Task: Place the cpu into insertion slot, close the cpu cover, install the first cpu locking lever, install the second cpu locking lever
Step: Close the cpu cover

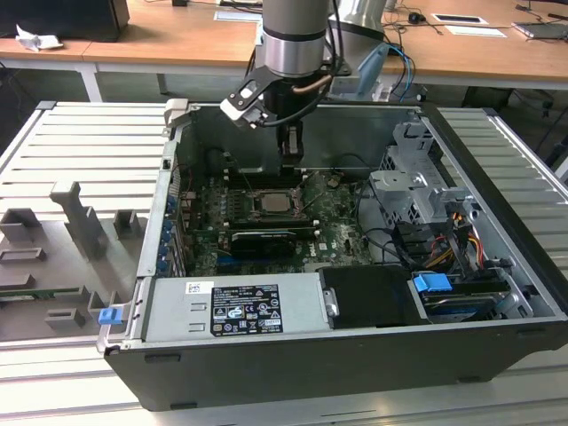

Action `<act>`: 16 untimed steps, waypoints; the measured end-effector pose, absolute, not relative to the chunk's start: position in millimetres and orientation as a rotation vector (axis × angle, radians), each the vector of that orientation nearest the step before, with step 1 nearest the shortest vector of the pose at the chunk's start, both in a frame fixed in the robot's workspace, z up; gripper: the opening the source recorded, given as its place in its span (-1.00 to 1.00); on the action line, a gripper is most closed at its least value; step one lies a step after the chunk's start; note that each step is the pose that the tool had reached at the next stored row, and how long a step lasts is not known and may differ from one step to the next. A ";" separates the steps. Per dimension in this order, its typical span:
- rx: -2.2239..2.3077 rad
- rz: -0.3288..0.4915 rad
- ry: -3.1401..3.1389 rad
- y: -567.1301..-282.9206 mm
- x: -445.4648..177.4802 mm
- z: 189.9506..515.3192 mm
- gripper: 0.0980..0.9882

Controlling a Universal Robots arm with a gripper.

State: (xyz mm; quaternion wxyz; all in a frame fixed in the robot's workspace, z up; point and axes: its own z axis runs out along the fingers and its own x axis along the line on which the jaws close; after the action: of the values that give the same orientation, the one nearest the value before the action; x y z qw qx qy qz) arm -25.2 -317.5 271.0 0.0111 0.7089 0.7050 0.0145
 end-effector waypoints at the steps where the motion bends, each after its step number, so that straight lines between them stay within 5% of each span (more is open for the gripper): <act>1: 2.211 0.045 2.199 -317.5 -24.2 271.0 -0.98; 16: 2.212 0.045 2.200 -317.5 -2.7 271.1 -0.98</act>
State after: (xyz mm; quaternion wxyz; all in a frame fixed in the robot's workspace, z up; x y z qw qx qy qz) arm -2.7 -317.5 271.1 0.0111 0.7089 0.7051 0.0143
